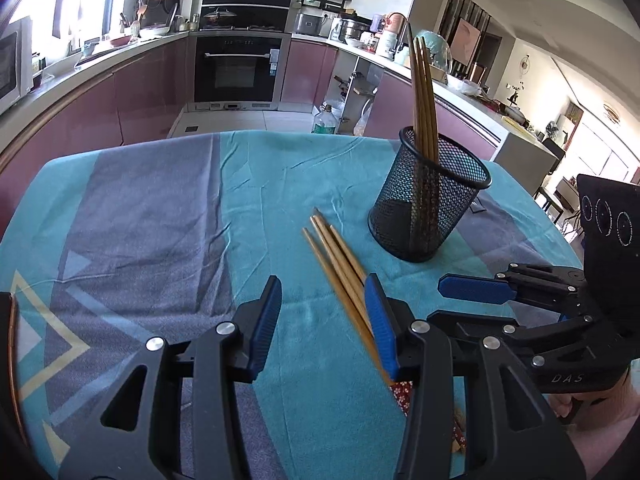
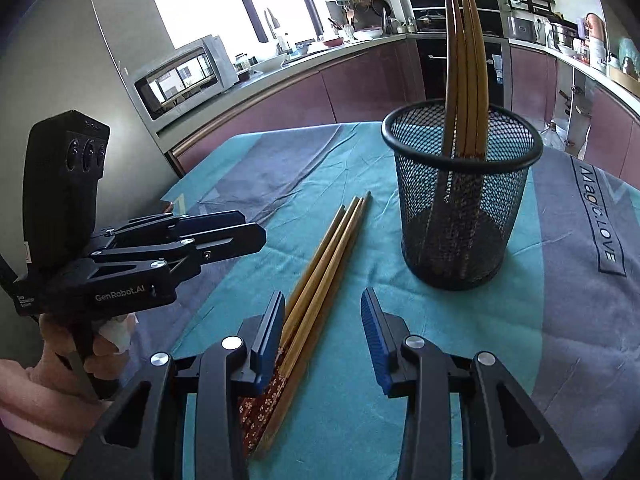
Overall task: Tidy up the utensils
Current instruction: 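Move both grippers back down to the remaining chopsticks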
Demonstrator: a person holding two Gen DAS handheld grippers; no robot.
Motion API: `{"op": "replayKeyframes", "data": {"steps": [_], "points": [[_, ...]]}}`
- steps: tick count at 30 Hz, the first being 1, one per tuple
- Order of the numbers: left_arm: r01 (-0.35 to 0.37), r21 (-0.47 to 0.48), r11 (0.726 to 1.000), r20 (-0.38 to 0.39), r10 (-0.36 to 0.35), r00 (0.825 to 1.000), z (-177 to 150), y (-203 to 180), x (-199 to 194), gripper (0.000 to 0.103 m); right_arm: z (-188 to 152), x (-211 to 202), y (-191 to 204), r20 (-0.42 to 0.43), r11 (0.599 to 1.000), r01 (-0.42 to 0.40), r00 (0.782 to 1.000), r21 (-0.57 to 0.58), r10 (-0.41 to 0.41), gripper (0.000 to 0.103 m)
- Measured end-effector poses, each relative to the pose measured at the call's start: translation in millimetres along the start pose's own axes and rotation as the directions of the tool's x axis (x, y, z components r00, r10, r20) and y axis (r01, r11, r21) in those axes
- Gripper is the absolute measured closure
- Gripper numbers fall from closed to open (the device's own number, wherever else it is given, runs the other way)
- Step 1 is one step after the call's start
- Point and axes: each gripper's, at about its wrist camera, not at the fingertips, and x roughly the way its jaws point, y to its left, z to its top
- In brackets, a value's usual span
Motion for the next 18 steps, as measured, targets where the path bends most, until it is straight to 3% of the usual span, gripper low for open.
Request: {"op": "replayKeyframes", "data": {"steps": [18], "points": [[0.012, 0.029, 1.000, -0.058, -0.010, 0.998, -25, -11, 11, 0.058, -9, 24, -2, -0.067, 0.998, 0.057, 0.996, 0.010, -0.056, 0.077]]}}
